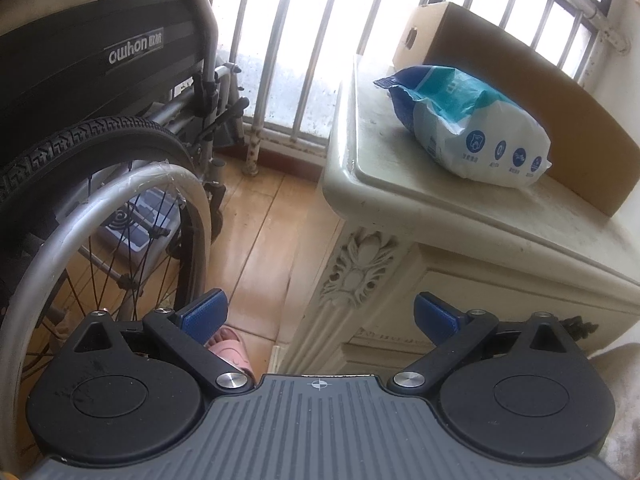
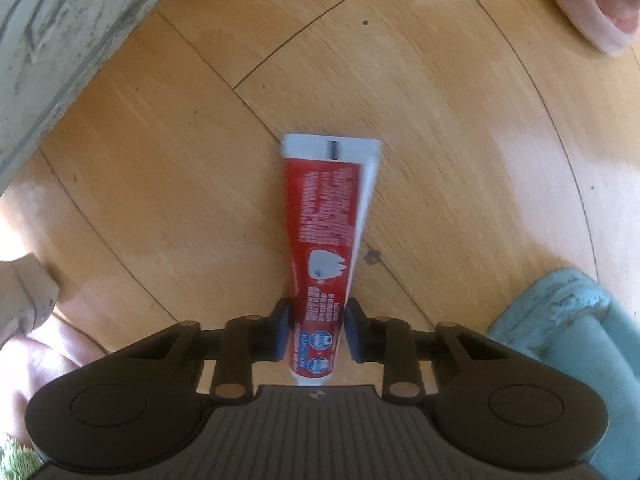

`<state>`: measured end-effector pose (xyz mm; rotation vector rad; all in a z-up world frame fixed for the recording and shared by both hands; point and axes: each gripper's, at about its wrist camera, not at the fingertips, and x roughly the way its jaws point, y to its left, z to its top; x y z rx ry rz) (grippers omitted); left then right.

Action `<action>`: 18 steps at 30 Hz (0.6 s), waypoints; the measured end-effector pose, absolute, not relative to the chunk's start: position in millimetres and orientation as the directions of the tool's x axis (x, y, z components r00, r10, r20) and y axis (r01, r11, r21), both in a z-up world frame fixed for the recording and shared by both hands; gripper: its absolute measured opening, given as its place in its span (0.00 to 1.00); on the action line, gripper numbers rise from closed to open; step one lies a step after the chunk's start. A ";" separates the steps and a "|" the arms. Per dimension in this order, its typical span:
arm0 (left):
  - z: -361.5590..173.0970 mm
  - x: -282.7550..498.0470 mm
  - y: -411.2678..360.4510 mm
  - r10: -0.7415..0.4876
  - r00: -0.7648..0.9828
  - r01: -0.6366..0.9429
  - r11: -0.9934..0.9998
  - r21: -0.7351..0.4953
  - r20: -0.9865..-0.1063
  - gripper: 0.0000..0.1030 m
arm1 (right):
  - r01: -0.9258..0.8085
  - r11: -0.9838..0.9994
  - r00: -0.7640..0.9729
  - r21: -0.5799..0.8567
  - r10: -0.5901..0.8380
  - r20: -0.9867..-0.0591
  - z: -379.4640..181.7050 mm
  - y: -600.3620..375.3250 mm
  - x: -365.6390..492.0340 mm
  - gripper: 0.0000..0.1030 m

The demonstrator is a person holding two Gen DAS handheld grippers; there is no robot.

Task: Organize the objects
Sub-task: 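Swing the held toothpaste tube with the right gripper toward the cardboard box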

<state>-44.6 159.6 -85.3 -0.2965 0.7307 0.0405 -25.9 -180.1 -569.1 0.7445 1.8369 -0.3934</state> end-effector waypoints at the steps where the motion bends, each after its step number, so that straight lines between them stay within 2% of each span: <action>1: -85.1 -45.4 159.2 -0.070 0.747 -0.138 0.957 -0.257 -0.661 0.97 | 0.648 0.757 -0.238 0.084 0.306 -0.922 -566.0 -182.8 -27.0 0.28; 10: -80.8 -47.7 145.4 -0.131 0.766 -0.075 0.954 -0.291 -0.630 0.97 | 0.663 0.723 -0.190 0.196 0.415 -0.890 -511.9 -211.6 -38.0 0.27; 18: -70.7 -57.2 123.6 -0.203 0.779 0.014 0.951 -0.308 -0.594 0.97 | 0.678 0.637 -0.124 0.367 0.592 -0.796 -430.1 -238.2 -58.9 0.27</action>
